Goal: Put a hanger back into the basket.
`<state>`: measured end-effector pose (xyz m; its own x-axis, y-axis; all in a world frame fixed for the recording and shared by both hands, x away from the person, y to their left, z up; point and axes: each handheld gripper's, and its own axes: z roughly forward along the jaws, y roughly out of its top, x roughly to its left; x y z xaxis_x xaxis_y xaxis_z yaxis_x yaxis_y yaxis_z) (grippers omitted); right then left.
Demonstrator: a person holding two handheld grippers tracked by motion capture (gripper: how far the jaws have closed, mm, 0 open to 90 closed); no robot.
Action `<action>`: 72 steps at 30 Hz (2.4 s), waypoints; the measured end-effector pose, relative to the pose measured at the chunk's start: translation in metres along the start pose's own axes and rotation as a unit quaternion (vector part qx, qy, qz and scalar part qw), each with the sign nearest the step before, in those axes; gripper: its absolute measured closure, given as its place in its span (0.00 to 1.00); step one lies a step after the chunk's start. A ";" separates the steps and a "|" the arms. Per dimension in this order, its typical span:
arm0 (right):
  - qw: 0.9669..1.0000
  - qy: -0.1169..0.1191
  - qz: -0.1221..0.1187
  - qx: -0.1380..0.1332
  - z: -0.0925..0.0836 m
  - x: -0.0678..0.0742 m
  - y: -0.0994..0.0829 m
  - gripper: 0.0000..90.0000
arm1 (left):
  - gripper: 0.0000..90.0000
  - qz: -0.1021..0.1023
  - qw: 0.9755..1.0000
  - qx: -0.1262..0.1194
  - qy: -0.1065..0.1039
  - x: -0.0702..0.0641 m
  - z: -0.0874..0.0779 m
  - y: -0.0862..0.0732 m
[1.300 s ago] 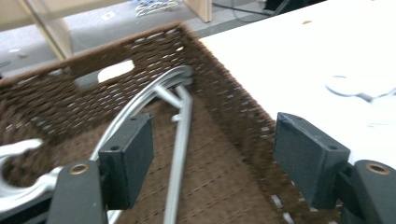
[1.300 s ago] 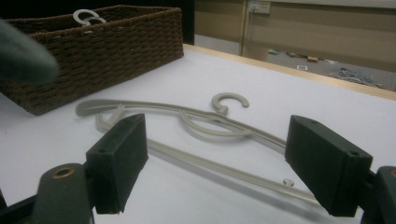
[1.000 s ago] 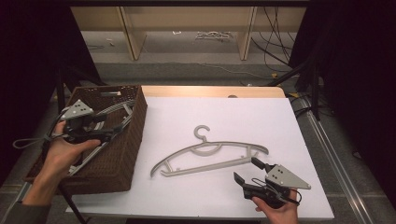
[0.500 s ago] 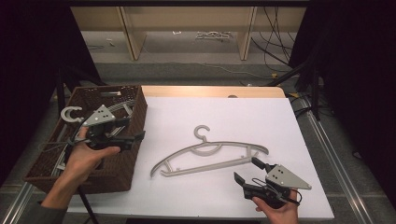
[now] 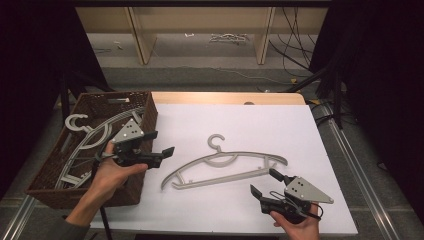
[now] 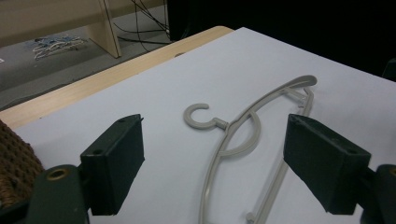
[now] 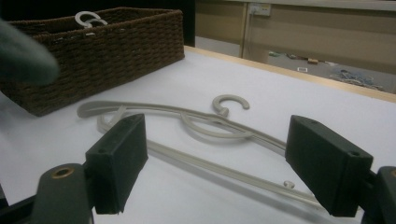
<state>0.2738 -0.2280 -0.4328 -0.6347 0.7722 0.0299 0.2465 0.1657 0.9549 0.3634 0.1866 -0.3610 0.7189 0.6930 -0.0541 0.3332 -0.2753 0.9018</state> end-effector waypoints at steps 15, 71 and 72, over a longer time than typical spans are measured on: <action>1.000 -0.006 0.000 -0.004 -0.003 0.000 0.000 0.24 | 0.21 0.039 0.999 0.015 -0.010 -0.019 0.018 -0.003; 1.000 -0.001 -0.004 -0.005 -0.001 0.001 0.001 0.24 | 0.35 0.121 0.968 0.218 -0.019 -0.021 0.191 -0.007; 1.000 0.001 -0.005 0.000 -0.002 0.001 0.002 0.24 | 0.37 0.112 0.969 0.218 -0.020 -0.021 0.192 -0.007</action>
<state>0.2724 -0.2281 -0.4306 -0.6382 0.7695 0.0215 0.2411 0.1733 0.9549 0.4633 0.0459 -0.4487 0.8233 0.5591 0.0981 0.3858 -0.6779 0.6258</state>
